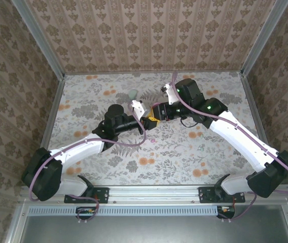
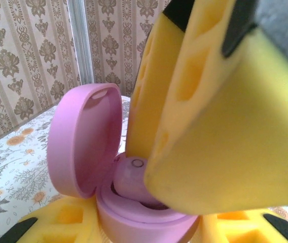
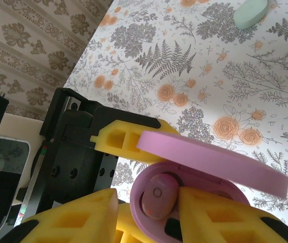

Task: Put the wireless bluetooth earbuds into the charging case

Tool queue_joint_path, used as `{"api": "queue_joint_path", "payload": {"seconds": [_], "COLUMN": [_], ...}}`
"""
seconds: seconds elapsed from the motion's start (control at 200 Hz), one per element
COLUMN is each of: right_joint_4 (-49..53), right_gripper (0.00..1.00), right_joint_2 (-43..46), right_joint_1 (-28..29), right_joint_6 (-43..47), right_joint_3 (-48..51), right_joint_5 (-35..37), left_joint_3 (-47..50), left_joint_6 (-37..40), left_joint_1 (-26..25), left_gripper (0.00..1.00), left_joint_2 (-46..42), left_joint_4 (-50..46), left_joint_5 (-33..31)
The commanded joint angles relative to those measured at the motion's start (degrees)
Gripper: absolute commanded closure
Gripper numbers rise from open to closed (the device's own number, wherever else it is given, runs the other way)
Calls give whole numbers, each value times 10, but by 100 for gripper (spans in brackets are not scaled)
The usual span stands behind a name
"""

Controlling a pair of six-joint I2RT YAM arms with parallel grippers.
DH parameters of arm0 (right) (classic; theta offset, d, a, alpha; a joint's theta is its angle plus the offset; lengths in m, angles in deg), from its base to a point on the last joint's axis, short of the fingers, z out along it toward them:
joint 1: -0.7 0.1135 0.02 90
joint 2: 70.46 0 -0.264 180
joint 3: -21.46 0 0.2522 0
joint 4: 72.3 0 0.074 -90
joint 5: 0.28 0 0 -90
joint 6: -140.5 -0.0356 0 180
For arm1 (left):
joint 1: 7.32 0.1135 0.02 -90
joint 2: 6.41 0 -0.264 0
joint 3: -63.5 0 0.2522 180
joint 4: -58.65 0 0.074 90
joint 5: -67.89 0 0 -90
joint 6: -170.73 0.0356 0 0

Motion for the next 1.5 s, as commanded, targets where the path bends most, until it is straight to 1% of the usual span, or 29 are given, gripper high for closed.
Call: {"api": "queue_joint_path", "payload": {"seconds": [0.0,0.3,0.46,0.59,0.78,0.855,0.925,0.99,1.065,1.13,1.24,1.285,1.375,1.495], "right_joint_4": [16,17,-21,-47,-30,-14,3,7,7,-3,-4,-10,-9,-16], "right_gripper": [62,62,61,62,61,61,61,61,61,61,61,62,61,61], "right_joint_2": [24,46,89,128,161,158,143,123,90,54,-26,-58,-115,-181], "right_joint_1": [2,-6,-11,-23,-78,-109,-132,-142,-143,-142,-139,-132,-108,-78], "right_joint_6": [-18,-42,-44,-48,-64,-73,-80,-78,-75,-75,-82,-83,-83,-108], "right_joint_3": [-17,-15,5,30,73,97,117,136,151,160,155,151,133,117], "right_joint_5": [0,12,13,35,103,109,101,79,55,17,-22,-34,-27,-22], "left_joint_3": [-17,-14,-8,-3,11,18,21,24,26,28,26,25,26,27], "left_joint_6": [9,9,12,15,22,30,35,41,45,50,57,61,64,66], "left_joint_1": [-3,-3,-3,-3,-3,-3,-3,-3,-3,-3,-3,-3,-3,-3], "left_gripper": [70,70,70,70,70,70,70,70,69,69,70,69,70,69], "left_joint_2": [-4,-8,-17,-26,-57,-77,-98,-119,-141,-159,-184,-193,-209,-221], "left_joint_4": [30,33,34,34,32,21,6,-8,-24,-36,-55,-62,-69,-76], "left_joint_5": [-4,-10,-23,-33,-60,-74,-86,-94,-103,-110,-121,-125,-132,-138]}}
